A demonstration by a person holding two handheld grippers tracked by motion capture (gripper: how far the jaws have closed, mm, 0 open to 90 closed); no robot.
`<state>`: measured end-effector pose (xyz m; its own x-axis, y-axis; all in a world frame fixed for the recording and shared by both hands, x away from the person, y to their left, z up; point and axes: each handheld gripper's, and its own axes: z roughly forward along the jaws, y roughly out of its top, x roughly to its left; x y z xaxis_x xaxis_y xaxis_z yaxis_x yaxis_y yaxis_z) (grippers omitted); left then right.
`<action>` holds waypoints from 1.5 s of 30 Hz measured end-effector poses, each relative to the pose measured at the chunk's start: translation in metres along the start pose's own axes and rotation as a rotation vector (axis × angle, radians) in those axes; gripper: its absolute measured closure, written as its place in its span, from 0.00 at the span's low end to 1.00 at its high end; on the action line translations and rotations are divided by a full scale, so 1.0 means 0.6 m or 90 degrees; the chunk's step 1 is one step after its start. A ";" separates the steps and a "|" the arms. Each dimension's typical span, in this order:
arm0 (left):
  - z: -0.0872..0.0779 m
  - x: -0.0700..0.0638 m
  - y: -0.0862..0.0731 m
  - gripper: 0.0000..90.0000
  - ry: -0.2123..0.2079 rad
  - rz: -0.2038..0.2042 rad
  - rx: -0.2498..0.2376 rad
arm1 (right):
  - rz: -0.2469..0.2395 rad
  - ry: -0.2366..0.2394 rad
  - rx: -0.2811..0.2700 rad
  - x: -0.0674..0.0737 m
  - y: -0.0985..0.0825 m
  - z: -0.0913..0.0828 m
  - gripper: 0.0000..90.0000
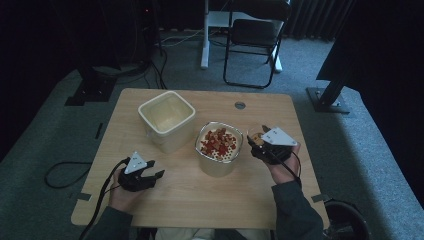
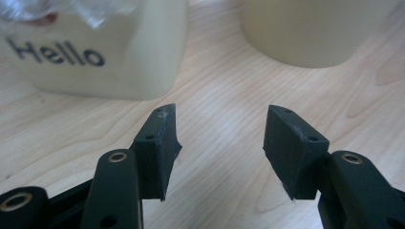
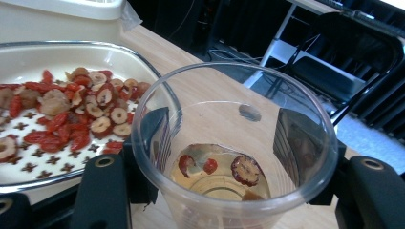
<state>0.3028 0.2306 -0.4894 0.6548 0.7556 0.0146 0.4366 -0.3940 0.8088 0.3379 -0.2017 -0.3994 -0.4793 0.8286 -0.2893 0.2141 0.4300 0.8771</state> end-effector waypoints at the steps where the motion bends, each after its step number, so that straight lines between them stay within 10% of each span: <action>1: 0.002 0.002 -0.003 0.51 0.002 -0.005 -0.002 | -0.007 -0.003 0.002 0.000 0.003 0.001 0.41; 28: 0.036 0.009 -0.033 0.51 0.008 -0.030 0.021 | -0.172 -0.054 0.053 0.010 0.067 0.044 0.42; 45: 0.039 0.008 -0.034 0.51 0.007 -0.024 0.029 | -0.338 -0.092 0.098 0.040 0.089 0.065 0.42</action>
<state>0.3114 0.2297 -0.5194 0.6309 0.7758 -0.0093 0.4890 -0.3883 0.7811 0.3711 -0.1445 -0.3745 -0.4363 0.5206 -0.7339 0.1020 0.8390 0.5344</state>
